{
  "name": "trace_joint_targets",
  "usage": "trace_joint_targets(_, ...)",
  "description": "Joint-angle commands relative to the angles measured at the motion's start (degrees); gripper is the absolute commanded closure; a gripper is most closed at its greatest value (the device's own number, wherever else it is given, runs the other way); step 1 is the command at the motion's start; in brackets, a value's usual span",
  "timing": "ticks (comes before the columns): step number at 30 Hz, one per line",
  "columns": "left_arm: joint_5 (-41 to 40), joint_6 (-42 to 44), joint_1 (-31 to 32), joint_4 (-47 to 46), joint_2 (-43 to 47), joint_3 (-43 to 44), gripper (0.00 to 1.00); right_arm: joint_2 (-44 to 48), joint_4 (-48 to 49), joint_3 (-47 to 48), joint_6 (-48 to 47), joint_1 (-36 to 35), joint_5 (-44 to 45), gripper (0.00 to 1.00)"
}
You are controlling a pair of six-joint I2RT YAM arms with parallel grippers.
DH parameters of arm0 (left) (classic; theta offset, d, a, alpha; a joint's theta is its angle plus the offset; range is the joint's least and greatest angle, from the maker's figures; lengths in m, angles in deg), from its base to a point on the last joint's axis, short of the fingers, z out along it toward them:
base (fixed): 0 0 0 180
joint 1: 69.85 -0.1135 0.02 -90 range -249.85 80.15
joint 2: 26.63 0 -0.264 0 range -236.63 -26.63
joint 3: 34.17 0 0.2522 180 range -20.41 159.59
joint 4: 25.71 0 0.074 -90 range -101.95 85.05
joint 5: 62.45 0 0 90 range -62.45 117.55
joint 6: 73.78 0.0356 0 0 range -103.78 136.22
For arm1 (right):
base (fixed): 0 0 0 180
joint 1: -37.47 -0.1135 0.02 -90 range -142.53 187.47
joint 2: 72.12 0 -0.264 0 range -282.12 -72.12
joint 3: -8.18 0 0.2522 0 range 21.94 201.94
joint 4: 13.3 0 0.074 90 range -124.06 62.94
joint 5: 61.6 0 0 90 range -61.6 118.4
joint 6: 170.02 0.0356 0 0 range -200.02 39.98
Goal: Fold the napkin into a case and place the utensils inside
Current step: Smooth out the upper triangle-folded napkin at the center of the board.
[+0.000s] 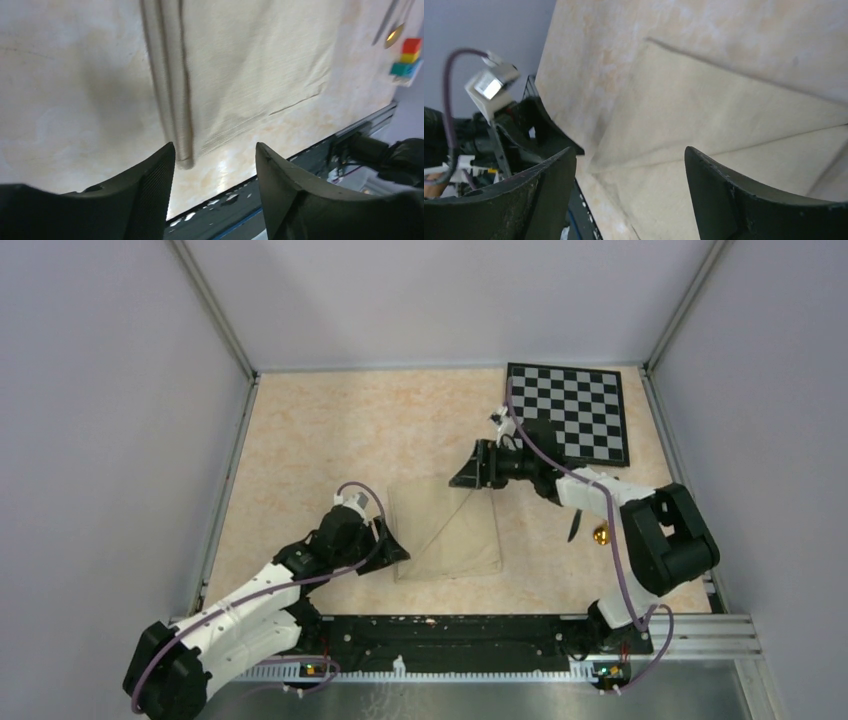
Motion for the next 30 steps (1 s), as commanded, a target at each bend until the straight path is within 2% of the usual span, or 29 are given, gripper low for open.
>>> trace_joint_targets(1,-5.43,1.35,-0.22,-1.68,0.78,5.46,0.28,0.31,6.84,-5.63,4.85,-3.7,-1.41,0.22)
trace_joint_targets(3,-7.4,4.6,-1.67,-2.16,-2.78,8.61,0.22,-0.65,7.96,-6.08,5.37,-5.33,-1.98,0.24)
trace_joint_targets(6,-8.25,8.84,-5.81,-3.91,-12.49,13.31,0.2,-2.12,10.96,-7.41,6.99,-8.27,-3.02,0.31)
trace_joint_targets(9,-5.48,12.42,-10.6,-7.44,-20.33,16.07,0.26,-3.51,15.42,-8.95,9.95,-11.42,-4.02,0.38)
trace_joint_targets(13,-5.63,16.45,-12.58,-8.84,-28.88,20.14,0.38,-5.92,20.55,-10.52,12.53,-14.62,-4.09,0.48)
trace_joint_targets(15,-5.62,17.53,-12.87,-8.18,-32.68,21.93,0.39,-8.05,23.87,-10.74,14.31,-15.71,-4.52,0.54)
trace_joint_targets(18,-2.22,17.77,-13.0,-12.73,-36.4,21.34,0.4,-11.54,28.62,-10.13,16.84,-17.39,-5.3,0.59)
trace_joint_targets(26,-5.47,16.6,-13.33,-13.7,-38.84,17.95,0.72,-22.77,42.98,-11.26,24.56,-19.4,-6.45,0.65)
trace_joint_targets(28,-5.03,16.59,-13.33,-13.95,-39.01,17.05,0.82,-23.77,42.28,-11.97,24.26,-19.39,-5.55,0.65)
trace_joint_targets(30,-4.36,16.34,-13.36,-14.63,-38.53,15.93,0.85,-22.57,39.33,-12.46,22.91,-19.46,-4.33,0.65)
